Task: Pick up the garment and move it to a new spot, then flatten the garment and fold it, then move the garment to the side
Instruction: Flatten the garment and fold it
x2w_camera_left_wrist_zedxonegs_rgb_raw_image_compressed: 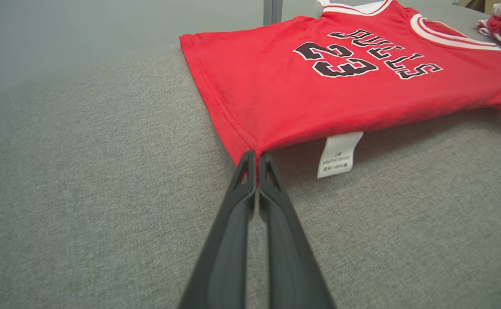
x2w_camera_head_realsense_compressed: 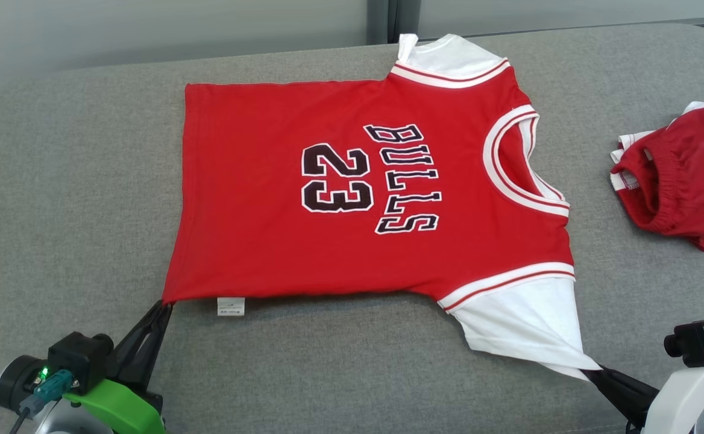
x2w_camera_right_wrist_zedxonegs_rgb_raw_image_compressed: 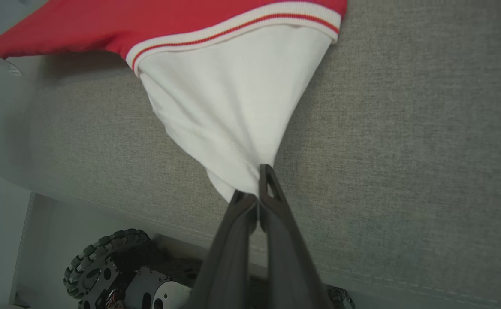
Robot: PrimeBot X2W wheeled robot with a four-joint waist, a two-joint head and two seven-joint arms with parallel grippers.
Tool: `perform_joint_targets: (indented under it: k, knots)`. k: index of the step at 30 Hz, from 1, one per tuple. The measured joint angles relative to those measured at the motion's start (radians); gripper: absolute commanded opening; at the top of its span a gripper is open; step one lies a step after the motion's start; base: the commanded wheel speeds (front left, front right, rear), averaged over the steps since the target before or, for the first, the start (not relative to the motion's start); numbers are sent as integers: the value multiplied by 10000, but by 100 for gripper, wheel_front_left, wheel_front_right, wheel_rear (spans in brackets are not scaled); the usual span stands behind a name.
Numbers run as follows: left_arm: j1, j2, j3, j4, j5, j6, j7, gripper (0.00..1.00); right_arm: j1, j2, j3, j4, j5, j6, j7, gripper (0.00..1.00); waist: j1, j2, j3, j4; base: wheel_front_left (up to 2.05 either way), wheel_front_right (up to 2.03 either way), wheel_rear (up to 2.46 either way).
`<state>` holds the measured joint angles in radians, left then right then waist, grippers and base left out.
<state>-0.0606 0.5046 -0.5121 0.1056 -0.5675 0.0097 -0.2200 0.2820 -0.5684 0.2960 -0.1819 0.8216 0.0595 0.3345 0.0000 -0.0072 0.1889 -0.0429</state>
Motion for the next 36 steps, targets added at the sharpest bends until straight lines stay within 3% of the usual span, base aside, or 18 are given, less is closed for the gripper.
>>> perform_joint_targets:
  k: [11, 18, 23, 25, 26, 27, 29, 31, 36]
  knots:
    - [832, 132, -96, -251, -274, 171, 359, 0, 398, -50, 136, -481, 222, -75, 201, 0, 0, 0, 130, -70, 0, 0, 0]
    - [973, -207, -176, 267, -454, 259, 447, 0, 49, 190, 451, 219, -100, -75, 184, 0, 0, 0, 246, -330, 0, 0, 0]
    - [950, -535, -286, 767, -460, 299, 489, 0, -184, 836, 637, 1007, -79, -88, 94, 36, 0, 0, 197, -386, 0, 0, 0]
    - [950, -665, -192, 897, -573, 360, 454, 0, -335, 1037, 759, 1340, -90, -88, 88, 42, 0, 0, 168, -424, 0, 0, 0]
    - [949, -736, -150, 988, -608, 362, 430, 0, -426, 1127, 807, 1496, -142, -90, 25, 56, 0, 0, 153, -447, 0, 0, 0]
    - [948, -798, -125, 1091, -621, 401, 426, 20, -516, 1269, 784, 1678, -138, -182, -61, 100, 0, 0, 133, -470, 0, 0, 0]
    - [941, -828, -119, 1202, -619, 447, 380, 47, -616, 1574, 731, 2063, -146, -372, -257, 100, 0, 0, 73, -506, 0, 0, 0]
    - [921, -830, -104, 1384, -616, 472, 330, 98, -634, 1751, 669, 2391, -161, -470, -485, 100, 0, 0, -2, -535, 0, 0, 0]
    - [930, -892, 132, 1747, -637, 610, 209, 100, -681, 1948, 564, 2807, -483, -610, -1164, 100, 0, 0, -232, -606, 0, 0, 0]
